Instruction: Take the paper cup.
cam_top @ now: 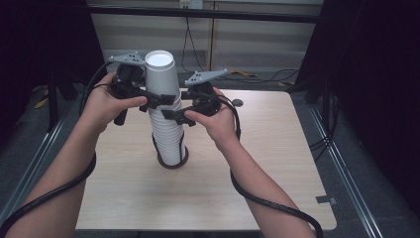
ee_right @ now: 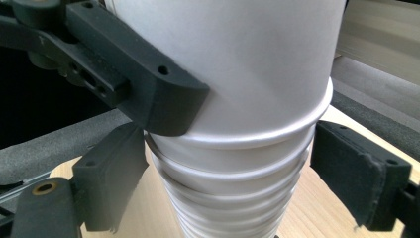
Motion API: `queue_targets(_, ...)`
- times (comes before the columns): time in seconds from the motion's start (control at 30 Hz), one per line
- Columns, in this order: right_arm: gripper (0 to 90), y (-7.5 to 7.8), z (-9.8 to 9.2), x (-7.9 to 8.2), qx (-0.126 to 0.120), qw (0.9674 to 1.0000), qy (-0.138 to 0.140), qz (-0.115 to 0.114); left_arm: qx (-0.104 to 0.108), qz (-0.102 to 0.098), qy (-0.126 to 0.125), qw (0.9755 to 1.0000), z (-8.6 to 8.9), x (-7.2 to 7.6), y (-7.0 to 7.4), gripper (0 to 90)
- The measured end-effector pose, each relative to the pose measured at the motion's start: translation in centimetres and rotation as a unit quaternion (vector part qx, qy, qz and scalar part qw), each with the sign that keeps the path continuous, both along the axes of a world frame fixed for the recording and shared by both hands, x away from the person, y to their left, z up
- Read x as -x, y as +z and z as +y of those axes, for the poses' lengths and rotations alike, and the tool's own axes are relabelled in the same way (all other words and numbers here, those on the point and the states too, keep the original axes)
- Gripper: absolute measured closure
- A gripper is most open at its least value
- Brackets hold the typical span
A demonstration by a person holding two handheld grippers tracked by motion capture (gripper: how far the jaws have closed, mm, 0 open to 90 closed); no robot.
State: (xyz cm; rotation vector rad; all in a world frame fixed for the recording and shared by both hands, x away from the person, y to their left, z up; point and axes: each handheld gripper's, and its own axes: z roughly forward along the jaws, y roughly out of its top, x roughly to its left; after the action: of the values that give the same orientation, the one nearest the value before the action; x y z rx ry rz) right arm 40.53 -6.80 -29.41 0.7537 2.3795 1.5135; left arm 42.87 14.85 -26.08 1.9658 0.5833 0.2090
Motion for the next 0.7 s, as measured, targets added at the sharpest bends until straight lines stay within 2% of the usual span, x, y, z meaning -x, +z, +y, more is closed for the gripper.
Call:
queue_targets(0.5,14.4,-0.20,0.19,-0.07,-0.005,1.0000,-0.001,-0.004,-0.001,0.001,0.007,1.0000,0.26,-0.19,0.10,8.6)
queue_targets(0.53,14.8,-0.23,0.21,-0.09,-0.003,1.0000,0.000,-0.004,0.001,-0.004,0.013,0.9999,0.30,-0.18,0.14,8.6)
queue_targets(0.57,16.2,-0.40,0.33,-0.12,0.005,1.0000,0.001,-0.003,0.014,-0.010,0.015,0.9997,0.42,-0.12,0.32,9.2)
queue_targets(0.63,17.0,-0.51,0.42,-0.12,0.010,0.9999,0.004,-0.004,0.022,-0.009,0.014,0.9996,0.52,-0.08,0.61,9.4)
queue_targets(0.67,16.7,-0.69,0.54,-0.06,0.030,0.9995,0.003,-0.014,0.019,-0.011,0.012,0.9997,0.55,-0.06,0.75,9.6)
queue_targets(0.7,16.7,-0.76,0.56,-0.05,0.027,0.9995,0.002,-0.014,0.016,-0.009,0.014,0.9997,0.57,-0.03,0.90,9.7)
